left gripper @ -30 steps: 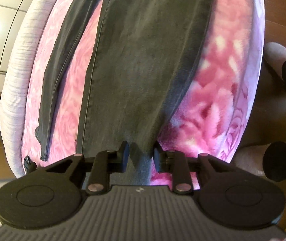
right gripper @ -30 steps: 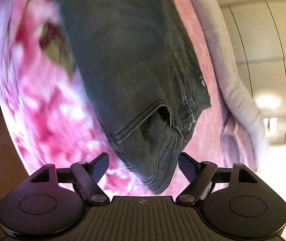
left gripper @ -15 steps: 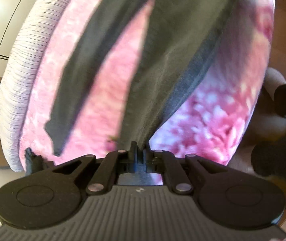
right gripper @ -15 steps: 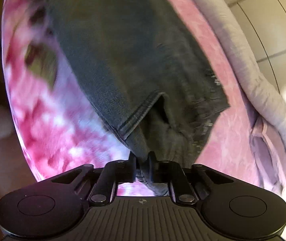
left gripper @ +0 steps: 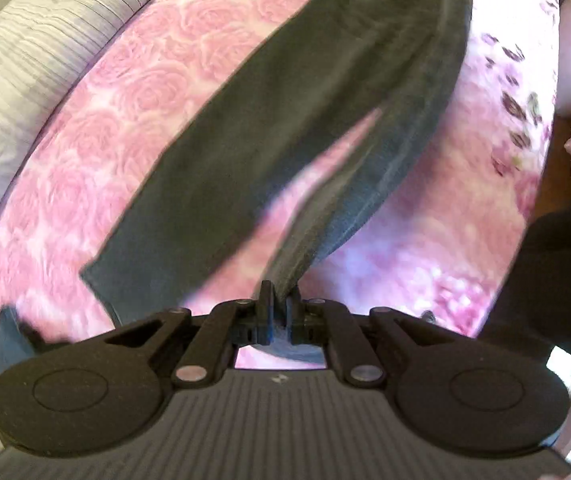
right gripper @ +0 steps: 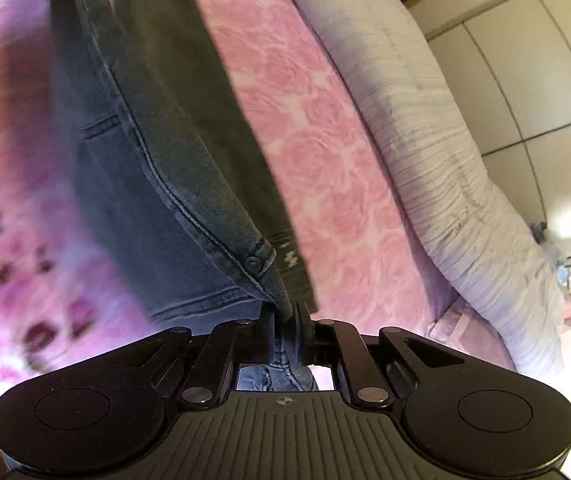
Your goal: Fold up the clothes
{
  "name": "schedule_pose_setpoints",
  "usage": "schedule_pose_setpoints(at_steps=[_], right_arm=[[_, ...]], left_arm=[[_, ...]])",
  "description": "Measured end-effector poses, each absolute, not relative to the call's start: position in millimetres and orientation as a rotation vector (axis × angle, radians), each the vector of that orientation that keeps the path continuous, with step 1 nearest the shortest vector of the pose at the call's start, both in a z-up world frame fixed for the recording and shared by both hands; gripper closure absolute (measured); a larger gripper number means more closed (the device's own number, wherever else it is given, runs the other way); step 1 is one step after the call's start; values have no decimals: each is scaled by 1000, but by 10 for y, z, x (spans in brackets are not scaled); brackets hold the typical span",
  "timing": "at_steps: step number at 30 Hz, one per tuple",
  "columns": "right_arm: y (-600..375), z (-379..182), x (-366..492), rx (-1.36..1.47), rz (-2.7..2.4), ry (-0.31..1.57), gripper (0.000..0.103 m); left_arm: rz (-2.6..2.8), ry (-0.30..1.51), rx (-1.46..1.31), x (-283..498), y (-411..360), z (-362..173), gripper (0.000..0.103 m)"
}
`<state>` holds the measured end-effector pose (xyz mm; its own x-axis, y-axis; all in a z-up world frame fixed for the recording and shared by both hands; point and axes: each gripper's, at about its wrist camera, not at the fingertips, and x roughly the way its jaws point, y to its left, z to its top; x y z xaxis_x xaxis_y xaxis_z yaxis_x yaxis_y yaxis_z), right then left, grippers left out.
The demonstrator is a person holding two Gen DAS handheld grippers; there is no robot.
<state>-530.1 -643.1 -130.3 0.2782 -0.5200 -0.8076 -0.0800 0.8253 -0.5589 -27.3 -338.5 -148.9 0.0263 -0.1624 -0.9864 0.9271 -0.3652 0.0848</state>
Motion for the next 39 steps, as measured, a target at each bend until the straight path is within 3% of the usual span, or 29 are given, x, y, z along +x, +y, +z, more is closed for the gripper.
schedule_pose_setpoints(at_steps=[4, 6, 9, 13, 16, 20, 24, 28, 36, 39], right_arm=[[-7080, -1678, -4784, -514, -311, 1329, 96], [-7349, -1994, -4574, -488, -312, 1360, 95], [-7584, -2494, -4354, -572, -415, 1439, 67], [-7726, -2485, -4217, -400, -631, 1410, 52], [-7656, -2337, -4250, -239, -653, 1358, 39], [-7388, -2240, -4262, -100, -661, 1298, 38], [-6873, -2166, -4108, -19, -571, 1199, 38], [-6360, -2099, -3950, 54, -478, 1101, 38], [-5681, -2186, -3664, 174, -394, 1036, 37], [-5557, -2220, -3643, 183, -404, 1053, 36]], left_arm=[[-1523, 885, 1369, 283, -4030, -1939, 97], [-1497, 904, 1354, 537, -4372, -2259, 92], [-1385, 961, 1225, 831, -4861, -2581, 74], [-1354, 972, 1173, 923, -4917, -2691, 67], [-1323, 1004, 1077, 1019, -4812, -2632, 55], [-1285, 991, 953, 965, -4523, -2326, 52], [-1244, 975, 830, 912, -4234, -2020, 33], [-1187, 924, 797, 622, -3919, -1840, 29], [-1168, 833, 1024, -768, -3704, -2817, 28], [-1101, 798, 992, -941, -3812, -3102, 28]])
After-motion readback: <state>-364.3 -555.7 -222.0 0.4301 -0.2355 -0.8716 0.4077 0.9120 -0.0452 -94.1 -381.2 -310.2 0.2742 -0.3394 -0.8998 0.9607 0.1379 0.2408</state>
